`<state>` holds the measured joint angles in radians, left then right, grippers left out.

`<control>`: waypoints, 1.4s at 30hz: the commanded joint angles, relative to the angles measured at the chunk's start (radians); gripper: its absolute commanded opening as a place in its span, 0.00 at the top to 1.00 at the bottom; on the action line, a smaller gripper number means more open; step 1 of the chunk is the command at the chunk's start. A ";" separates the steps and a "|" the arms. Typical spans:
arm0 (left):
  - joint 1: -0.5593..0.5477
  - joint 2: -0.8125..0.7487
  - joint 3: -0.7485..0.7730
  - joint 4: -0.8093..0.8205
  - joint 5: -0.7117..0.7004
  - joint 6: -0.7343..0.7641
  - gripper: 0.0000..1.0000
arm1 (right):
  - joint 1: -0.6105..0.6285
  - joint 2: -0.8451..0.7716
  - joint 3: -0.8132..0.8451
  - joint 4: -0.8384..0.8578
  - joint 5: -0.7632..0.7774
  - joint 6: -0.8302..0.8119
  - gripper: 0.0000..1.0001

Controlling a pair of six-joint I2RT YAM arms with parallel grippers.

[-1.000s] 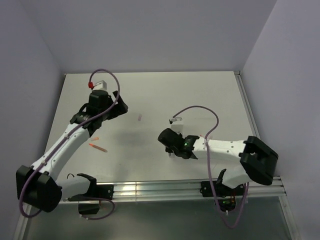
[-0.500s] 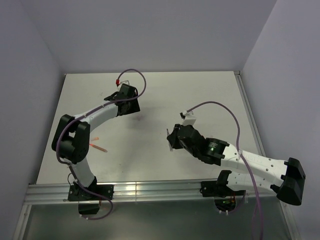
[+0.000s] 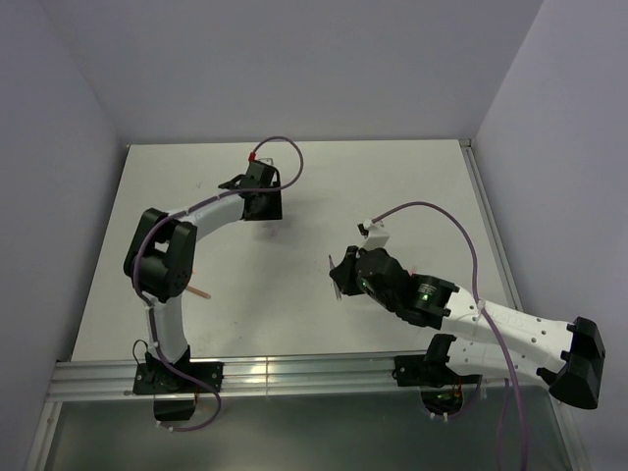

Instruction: Insert the pens into the pen caps

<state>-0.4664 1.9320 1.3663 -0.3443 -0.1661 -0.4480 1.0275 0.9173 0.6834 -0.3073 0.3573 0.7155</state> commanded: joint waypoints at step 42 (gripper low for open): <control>-0.037 -0.596 -0.242 0.366 0.345 -0.357 1.00 | -0.007 0.026 0.047 0.269 -0.195 -0.073 1.00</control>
<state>-0.4992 1.4540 1.1923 -0.2031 0.0853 -0.6674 1.0267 0.9360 0.6727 -0.1707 0.2173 0.6731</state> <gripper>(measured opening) 0.046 0.153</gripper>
